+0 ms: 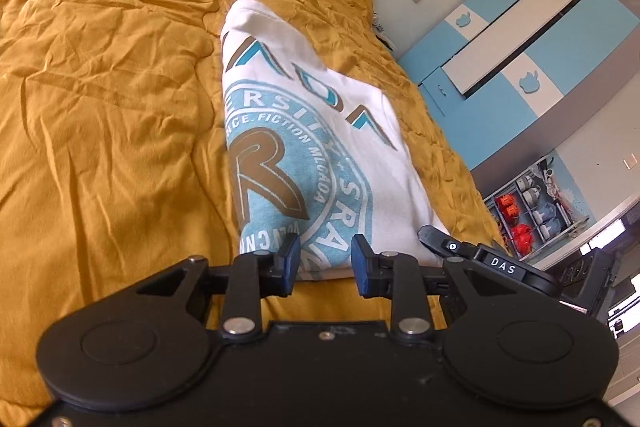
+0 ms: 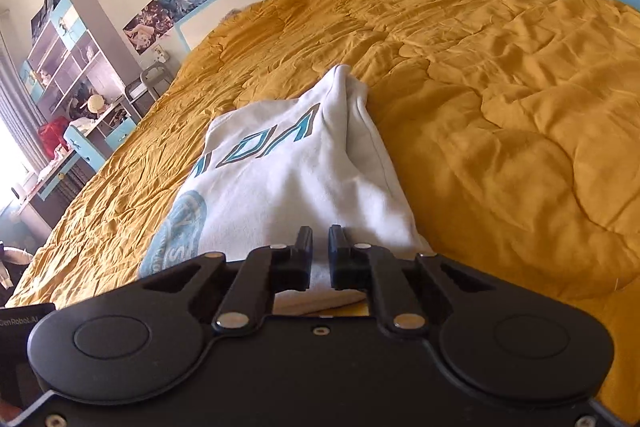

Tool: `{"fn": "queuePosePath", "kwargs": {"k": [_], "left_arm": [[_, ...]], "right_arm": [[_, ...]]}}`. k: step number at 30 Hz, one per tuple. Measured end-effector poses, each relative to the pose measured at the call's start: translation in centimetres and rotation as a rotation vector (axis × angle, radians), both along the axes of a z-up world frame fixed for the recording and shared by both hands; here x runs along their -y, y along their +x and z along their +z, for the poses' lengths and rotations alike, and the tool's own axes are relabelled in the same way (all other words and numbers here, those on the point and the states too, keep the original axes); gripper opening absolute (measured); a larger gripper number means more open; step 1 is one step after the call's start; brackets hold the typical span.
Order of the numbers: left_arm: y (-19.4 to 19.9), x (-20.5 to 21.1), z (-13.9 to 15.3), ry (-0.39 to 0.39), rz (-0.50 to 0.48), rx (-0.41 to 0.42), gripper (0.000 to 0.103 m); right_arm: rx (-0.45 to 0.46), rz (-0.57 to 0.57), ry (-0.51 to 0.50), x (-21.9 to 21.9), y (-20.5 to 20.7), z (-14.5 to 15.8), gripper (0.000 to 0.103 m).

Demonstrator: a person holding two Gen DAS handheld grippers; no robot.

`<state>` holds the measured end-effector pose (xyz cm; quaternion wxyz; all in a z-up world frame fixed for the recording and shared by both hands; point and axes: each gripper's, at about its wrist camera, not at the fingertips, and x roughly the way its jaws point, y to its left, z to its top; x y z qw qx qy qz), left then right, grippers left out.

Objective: Fold small clothes

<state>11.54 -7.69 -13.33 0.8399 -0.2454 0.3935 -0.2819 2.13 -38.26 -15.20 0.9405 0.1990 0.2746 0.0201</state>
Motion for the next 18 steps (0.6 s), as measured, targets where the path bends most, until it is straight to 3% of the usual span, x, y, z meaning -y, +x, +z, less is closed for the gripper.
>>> {"fn": "queuePosePath", "kwargs": {"k": [4, 7, 11, 16, 18], "left_arm": [[2.2, -1.1, 2.8, -0.039, 0.023, 0.097, 0.036], [6.5, -1.3, 4.6, -0.048, 0.043, 0.176, 0.040], [15.5, -0.8, 4.3, -0.083, 0.039, 0.198, 0.040], [23.7, 1.1, 1.5, 0.074, 0.077, 0.162, 0.040], [26.3, 1.5, 0.1, 0.086, 0.067, 0.121, 0.040]], "right_arm": [[0.082, 0.012, 0.004, 0.1, 0.2, 2.6, 0.027], [0.131, 0.050, -0.046, -0.4, 1.6, 3.8, 0.036], [0.092, 0.070, -0.005, -0.7, 3.0, 2.5, 0.036], [0.065, 0.077, 0.004, -0.9, 2.6, 0.4, 0.036], [0.070, 0.084, 0.010, -0.7, 2.6, 0.2, 0.036]]}}
